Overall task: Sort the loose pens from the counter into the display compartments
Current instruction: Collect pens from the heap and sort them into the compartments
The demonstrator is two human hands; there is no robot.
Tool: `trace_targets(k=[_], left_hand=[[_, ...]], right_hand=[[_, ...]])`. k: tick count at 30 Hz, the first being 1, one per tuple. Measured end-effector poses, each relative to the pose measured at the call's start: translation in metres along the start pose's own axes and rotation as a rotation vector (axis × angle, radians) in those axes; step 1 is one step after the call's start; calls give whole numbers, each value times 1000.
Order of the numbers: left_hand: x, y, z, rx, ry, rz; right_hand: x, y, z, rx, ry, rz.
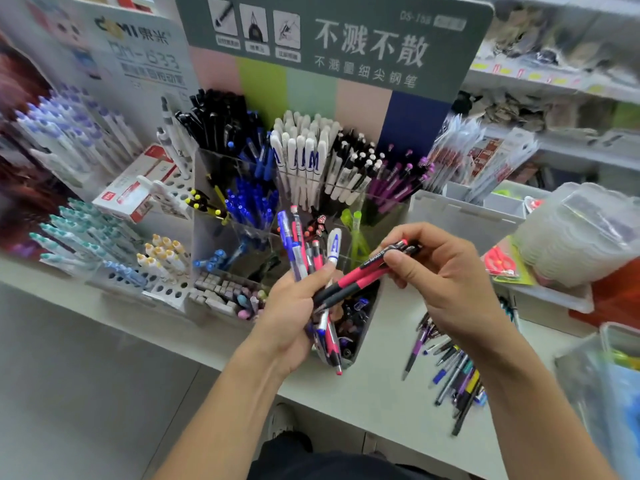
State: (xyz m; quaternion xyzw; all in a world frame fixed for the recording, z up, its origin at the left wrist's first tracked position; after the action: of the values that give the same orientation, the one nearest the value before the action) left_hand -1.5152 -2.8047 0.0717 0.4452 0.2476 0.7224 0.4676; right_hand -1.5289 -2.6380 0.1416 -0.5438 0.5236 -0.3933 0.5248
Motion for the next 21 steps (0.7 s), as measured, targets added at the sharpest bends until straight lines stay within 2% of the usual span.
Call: trace_targets(k=[3,7,9,16,19,21], left_hand=[[-11,2,0,65,56,102],[-39,9,4,132,-4,165],[-58,11,8,142,-29,158],[-113,9,20,150,59,54],[-129,5,20,147,146,18],[-131,1,19,124,141,32]], right_hand=[[-15,-5,11,-58,101,13],[-39,-14,16,-75,305,62],[-45,-14,13,-69,355,137],[3,5,0,-12,213,345],[24,10,-9,-41,218,505],[46,18,-18,-65,153,599]])
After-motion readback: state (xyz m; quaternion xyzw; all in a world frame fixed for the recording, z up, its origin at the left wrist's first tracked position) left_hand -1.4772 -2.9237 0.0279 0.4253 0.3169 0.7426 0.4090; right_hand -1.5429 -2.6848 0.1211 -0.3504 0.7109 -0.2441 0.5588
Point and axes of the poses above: each hand's wrist, its own z-axis away from the middle knuckle, its own x-axis out of the palm, y = z × x, the point moved 5 cm from there along -z, towards the middle knuckle, and after that the axes turned 2 degrees about y, right-handed, at the moved point
